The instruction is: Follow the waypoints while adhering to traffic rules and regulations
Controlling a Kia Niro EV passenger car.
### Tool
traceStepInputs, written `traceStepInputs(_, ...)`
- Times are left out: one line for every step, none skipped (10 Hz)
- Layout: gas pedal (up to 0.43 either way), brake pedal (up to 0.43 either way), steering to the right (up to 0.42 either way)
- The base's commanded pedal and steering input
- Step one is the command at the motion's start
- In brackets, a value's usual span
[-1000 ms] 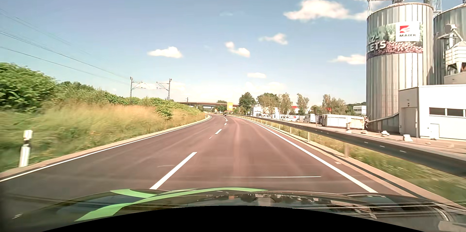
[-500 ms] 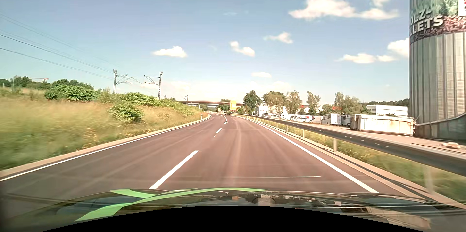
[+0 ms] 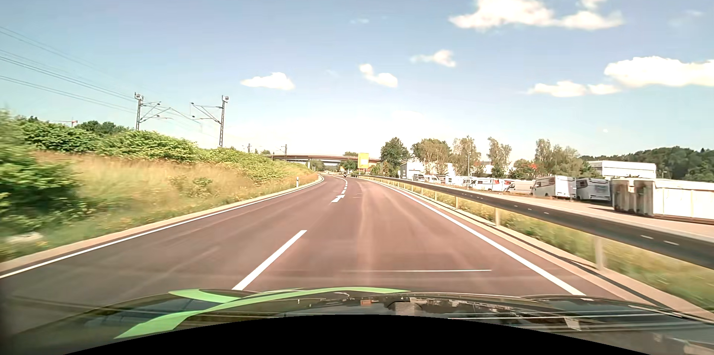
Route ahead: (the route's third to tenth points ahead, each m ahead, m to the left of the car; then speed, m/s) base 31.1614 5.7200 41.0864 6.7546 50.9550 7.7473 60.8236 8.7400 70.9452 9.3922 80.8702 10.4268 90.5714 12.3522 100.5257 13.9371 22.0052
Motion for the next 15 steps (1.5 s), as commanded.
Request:
traceStepInputs(0.220,0.000,-0.012)
traceStepInputs(0.220,0.000,-0.013)
traceStepInputs(0.220,0.000,-0.013)
traceStepInputs(0.220,0.000,-0.013)
traceStepInputs(0.228,0.000,-0.013)
traceStepInputs(0.240,0.000,-0.012)
traceStepInputs(0.248,0.000,-0.013)
traceStepInputs(0.248,0.000,-0.012)
traceStepInputs(0.248,0.000,-0.013)
traceStepInputs(0.248,0.000,-0.013)
traceStepInputs(0.248,0.000,-0.013)
traceStepInputs(0.248,0.000,-0.013)
traceStepInputs(0.248,0.000,-0.013)
traceStepInputs(0.248,0.000,-0.013)
traceStepInputs(0.248,0.000,-0.013)
